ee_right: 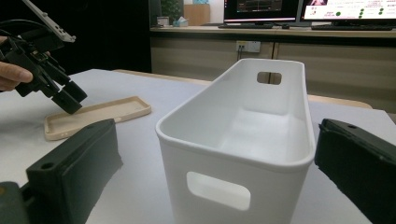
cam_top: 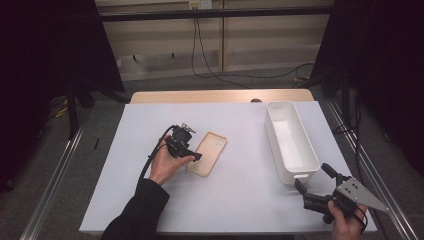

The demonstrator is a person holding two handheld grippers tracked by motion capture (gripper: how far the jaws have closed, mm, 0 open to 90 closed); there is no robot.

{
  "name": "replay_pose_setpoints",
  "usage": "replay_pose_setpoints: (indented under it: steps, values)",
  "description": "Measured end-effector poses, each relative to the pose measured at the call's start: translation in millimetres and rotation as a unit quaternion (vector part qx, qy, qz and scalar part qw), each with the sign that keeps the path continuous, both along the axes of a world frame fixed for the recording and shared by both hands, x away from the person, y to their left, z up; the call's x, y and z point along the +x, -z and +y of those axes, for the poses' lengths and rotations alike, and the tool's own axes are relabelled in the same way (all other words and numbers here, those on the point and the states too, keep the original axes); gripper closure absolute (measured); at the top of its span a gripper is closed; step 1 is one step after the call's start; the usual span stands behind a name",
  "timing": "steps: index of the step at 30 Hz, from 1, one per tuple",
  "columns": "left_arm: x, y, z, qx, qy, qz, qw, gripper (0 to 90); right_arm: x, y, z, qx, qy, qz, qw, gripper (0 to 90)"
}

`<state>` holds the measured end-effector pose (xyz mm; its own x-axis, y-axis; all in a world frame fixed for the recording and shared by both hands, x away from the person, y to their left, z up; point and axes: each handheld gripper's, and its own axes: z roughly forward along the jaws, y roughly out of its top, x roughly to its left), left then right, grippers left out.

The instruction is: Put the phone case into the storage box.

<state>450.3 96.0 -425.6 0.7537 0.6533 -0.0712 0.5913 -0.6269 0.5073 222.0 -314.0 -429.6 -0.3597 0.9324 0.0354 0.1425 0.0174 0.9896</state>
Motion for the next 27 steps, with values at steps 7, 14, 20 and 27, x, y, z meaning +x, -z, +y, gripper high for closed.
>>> replay_pose_setpoints:
  steps: [7,14,20,27]
  values:
    - [1.5,6.0,-2.3,0.018,0.001,0.019,0.9997,42.1,-0.2,-0.1,0.0,0.0,0.0,0.0,1.0,0.0]
    - [-0.1,5.2,-3.7,0.016,-0.001,0.02,0.9997,49.7,-0.5,-0.3,0.3,-0.001,-0.001,0.0,1.0,0.0]
    - [-2.8,4.4,-5.5,0.009,-0.003,0.027,0.9996,61.9,-0.7,-0.4,0.2,-0.001,0.0,-0.001,1.0,0.0]
    - [-3.4,4.1,-5.4,0.01,-0.007,0.027,0.9996,64.4,-1.0,-0.8,0.0,-0.004,-0.001,-0.003,1.0,0.0]
